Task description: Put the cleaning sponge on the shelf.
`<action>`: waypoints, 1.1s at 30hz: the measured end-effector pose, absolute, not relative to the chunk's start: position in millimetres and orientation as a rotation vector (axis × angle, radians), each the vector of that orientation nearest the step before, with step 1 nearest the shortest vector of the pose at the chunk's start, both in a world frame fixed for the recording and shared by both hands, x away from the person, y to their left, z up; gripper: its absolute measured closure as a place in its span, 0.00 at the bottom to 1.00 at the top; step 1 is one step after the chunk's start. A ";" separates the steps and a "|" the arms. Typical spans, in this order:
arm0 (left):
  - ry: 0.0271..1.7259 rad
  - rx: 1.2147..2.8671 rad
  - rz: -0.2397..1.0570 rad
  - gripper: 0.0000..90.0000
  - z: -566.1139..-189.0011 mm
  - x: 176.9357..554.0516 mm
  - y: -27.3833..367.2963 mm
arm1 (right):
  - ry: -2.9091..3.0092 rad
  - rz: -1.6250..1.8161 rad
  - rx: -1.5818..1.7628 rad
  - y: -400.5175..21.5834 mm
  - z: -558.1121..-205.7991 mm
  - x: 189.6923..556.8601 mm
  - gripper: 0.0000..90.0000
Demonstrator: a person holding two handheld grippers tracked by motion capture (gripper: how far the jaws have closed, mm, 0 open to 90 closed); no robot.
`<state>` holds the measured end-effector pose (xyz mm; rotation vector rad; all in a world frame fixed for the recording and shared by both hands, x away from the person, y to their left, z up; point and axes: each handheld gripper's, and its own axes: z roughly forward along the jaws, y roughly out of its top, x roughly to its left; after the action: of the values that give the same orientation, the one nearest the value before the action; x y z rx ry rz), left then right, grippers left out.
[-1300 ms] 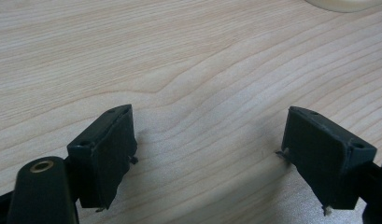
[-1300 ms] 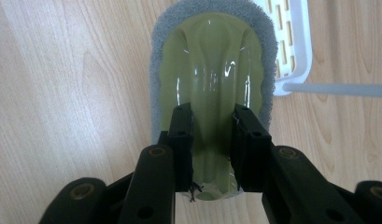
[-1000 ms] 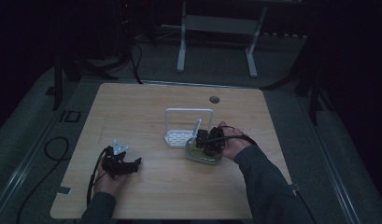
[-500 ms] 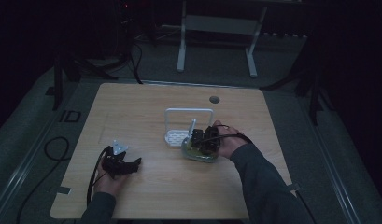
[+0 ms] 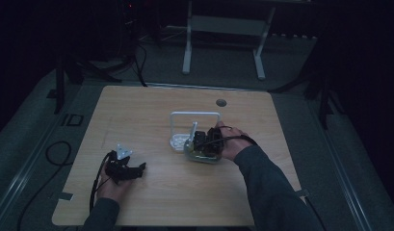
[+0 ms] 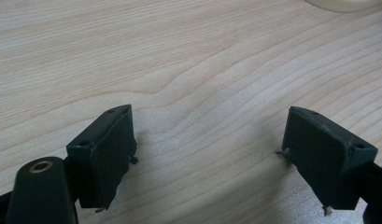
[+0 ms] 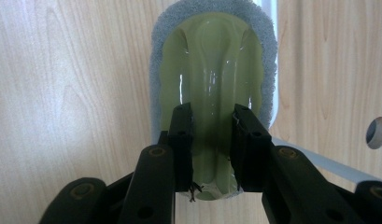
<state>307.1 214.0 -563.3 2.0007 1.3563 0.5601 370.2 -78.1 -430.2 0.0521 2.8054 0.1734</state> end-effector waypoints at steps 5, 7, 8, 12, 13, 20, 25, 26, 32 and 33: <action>1.356 2.000 0.561 0.19 -563.4 307.1 214.0 | 2.792 0.171 0.034 -75.8 -432.6 370.5 0.80; 1.356 2.000 0.561 0.19 -563.4 307.1 214.0 | 2.788 0.167 0.022 -74.7 -434.1 370.5 0.80; 1.356 2.000 0.561 0.19 -563.4 307.1 214.0 | 2.783 0.166 0.017 -74.2 -434.7 370.3 0.80; 1.356 2.000 0.561 0.19 -563.4 307.1 214.0 | 2.775 0.158 0.001 -72.4 -435.9 370.3 0.80; 1.356 2.000 0.561 0.19 -563.4 307.1 214.0 | 2.774 0.151 0.002 -71.8 -436.1 370.3 0.80; 1.356 2.000 0.560 0.19 -563.4 307.1 214.0 | 2.759 0.130 -0.024 -65.4 -435.2 371.7 0.80; 1.356 2.001 0.560 0.19 -563.4 307.1 214.0 | 2.744 0.111 -0.038 -59.8 -434.4 372.2 0.80; 1.356 2.001 0.560 0.19 -563.4 307.1 214.0 | 2.744 0.111 -0.038 -59.8 -434.4 372.2 0.80; 1.356 2.002 0.561 0.19 -563.3 307.2 214.0 | 2.730 0.095 -0.058 -52.5 -436.2 372.8 0.80; 1.355 2.001 0.561 0.19 -563.4 307.2 214.0 | 2.728 0.099 -0.057 -51.1 -436.9 373.4 0.80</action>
<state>307.2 214.0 -563.4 2.0015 1.3548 0.5608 373.4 -51.1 -436.9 -0.0572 2.7277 0.0987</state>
